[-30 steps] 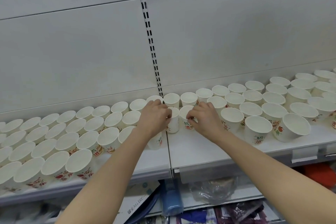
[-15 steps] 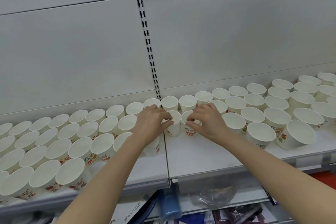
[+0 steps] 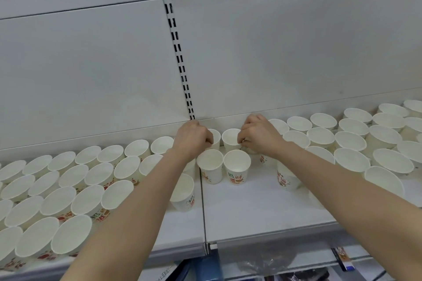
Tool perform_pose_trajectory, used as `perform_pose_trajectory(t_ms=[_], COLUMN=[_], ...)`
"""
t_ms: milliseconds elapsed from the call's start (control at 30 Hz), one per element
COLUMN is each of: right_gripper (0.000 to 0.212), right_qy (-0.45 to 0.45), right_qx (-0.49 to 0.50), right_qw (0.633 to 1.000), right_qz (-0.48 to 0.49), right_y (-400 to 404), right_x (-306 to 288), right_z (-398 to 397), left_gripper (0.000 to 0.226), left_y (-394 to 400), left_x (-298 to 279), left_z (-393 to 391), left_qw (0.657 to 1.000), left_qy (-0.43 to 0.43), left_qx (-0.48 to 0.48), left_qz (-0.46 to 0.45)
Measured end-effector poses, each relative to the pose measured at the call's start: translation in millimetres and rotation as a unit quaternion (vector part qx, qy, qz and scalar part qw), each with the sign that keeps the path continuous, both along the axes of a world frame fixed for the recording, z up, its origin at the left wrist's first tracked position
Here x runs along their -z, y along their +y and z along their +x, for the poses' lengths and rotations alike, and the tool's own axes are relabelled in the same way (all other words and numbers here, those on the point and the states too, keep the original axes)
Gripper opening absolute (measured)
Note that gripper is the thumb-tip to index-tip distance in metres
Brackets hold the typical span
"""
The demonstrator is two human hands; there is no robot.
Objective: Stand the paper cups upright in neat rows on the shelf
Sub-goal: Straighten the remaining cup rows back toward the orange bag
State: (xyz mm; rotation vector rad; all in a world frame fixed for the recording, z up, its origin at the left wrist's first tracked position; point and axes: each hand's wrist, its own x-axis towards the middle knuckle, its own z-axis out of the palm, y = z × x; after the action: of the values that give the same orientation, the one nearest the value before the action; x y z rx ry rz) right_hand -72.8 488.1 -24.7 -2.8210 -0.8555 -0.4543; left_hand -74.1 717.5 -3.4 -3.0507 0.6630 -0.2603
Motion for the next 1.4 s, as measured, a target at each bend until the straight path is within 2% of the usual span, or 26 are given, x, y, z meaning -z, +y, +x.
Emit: perform_pose_trajectory(t_ms=[267, 367, 500, 600, 700, 967, 1100, 1200, 1300, 1400], right_gripper=[0.010, 0.011, 0.006, 0.010, 0.018, 0.018, 0.014, 0.017, 0.017, 0.013], right_qy=[-0.054, -0.056, -0.075, -0.005, 0.037, 0.057, 0.076, 0.069, 0.067, 0.048], right_qx=[-0.013, -0.014, 0.094, 0.197, 0.221, 0.201, 0.188, 0.190, 0.180, 0.168], right_qw=[0.998, 0.996, 0.983, 0.974, 0.970, 0.977, 0.979, 0.979, 0.981, 0.978], right_qz=[0.027, 0.064, 0.142, 0.114, 0.092, 0.048, 0.003, -0.007, 0.019, 0.112], right_y=[10.2, 5.2, -35.1, -71.7, -87.0, -89.3, -82.7, -89.7, -97.5, -112.7], right_x=[13.2, 13.5, -1.2, -4.9, -1.3, -5.8, -11.2, -10.0, -8.8, -11.9], right_z=[0.1, -1.7, -3.7, -3.0, -6.4, 2.4, 2.5, 2.9, 0.4, -14.2], left_gripper=[0.018, 0.015, 0.012, 0.012, 0.015, 0.022, 0.022, 0.023, 0.024, 0.026], left_y=[-4.5, -4.2, -18.5, -44.2, -73.5, -118.5, -126.5, -130.3, -135.7, -140.3], left_x=[4.0, 5.9, -2.9, -10.0, -13.2, -4.3, -1.8, -6.6, -12.7, -14.1], left_z=[-1.6, 0.1, -1.3, -2.8, -1.5, 4.5, 1.6, -5.7, -18.4, -30.6], left_qw=[1.000, 0.998, 0.989, 0.989, 0.990, 0.998, 0.998, 0.997, 0.994, 0.991], left_qy=[-0.015, -0.022, -0.016, -0.015, 0.001, 0.013, 0.025, 0.000, 0.001, 0.044], left_qx=[0.008, 0.002, -0.005, 0.017, 0.035, 0.055, 0.051, 0.057, 0.072, 0.098], left_qz=[-0.026, -0.054, -0.144, -0.147, -0.140, -0.031, -0.035, -0.060, -0.078, -0.074])
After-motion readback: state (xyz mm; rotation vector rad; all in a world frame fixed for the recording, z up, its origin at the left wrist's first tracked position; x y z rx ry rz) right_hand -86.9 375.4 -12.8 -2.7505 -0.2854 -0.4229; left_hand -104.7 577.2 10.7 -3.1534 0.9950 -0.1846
